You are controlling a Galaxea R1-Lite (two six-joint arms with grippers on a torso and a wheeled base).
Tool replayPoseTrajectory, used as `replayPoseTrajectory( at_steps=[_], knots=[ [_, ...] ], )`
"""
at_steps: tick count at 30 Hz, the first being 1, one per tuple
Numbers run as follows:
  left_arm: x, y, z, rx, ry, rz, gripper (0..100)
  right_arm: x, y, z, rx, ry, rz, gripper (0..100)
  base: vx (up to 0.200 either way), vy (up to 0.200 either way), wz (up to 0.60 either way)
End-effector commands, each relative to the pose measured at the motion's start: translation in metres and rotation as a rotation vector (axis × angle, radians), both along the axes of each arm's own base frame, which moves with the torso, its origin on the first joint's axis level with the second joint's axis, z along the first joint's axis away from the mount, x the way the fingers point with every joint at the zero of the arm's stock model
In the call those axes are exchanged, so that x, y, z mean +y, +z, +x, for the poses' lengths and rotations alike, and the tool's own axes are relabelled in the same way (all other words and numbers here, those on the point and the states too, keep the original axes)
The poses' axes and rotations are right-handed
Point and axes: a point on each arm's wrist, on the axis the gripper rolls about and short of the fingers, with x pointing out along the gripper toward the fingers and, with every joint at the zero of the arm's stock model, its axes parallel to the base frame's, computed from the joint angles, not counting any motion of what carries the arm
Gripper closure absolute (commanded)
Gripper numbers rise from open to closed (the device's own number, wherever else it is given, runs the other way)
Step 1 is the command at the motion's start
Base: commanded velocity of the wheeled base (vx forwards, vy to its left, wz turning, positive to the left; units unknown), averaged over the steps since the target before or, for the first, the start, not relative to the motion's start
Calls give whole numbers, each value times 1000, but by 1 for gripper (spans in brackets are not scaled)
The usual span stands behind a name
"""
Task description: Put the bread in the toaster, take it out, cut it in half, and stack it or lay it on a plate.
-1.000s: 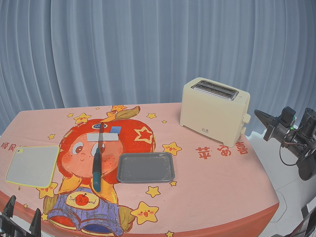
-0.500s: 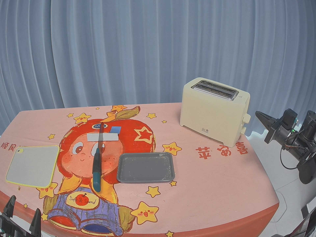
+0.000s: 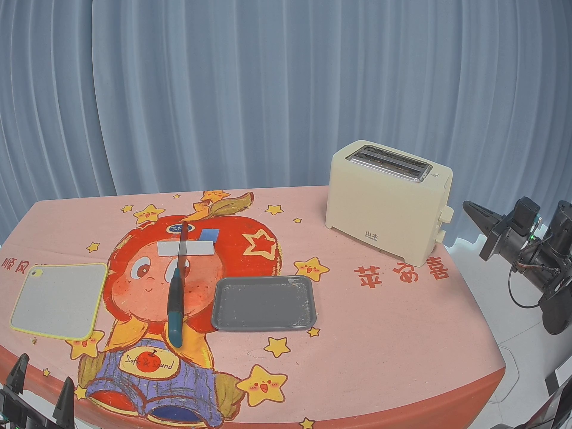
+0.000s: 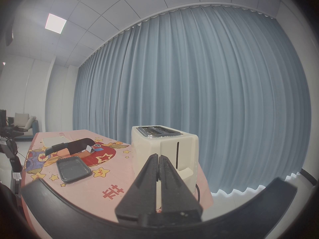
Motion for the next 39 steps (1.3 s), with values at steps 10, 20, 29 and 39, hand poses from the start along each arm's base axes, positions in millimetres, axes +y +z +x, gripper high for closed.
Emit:
replayPoseTrajectory(
  at_steps=[10, 20, 29, 39],
  knots=[
    [0, -5, 1, 15, 0, 0, 0, -2, 6, -6, -18, -5, 10, 100, 0, 0, 0],
    [0, -5, 1, 15, 0, 0, 0, -6, 29, -33, -65, -16, 75, 100, 0, 0, 0],
    [0, -5, 1, 15, 1, 0, 0, -12, 23, -42, -51, -41, 67, 100, 0, 0, 0],
    [0, -5, 1, 15, 0, 0, 0, -12, 12, -46, 2, -44, 55, 100, 0, 0, 0]
  ],
)
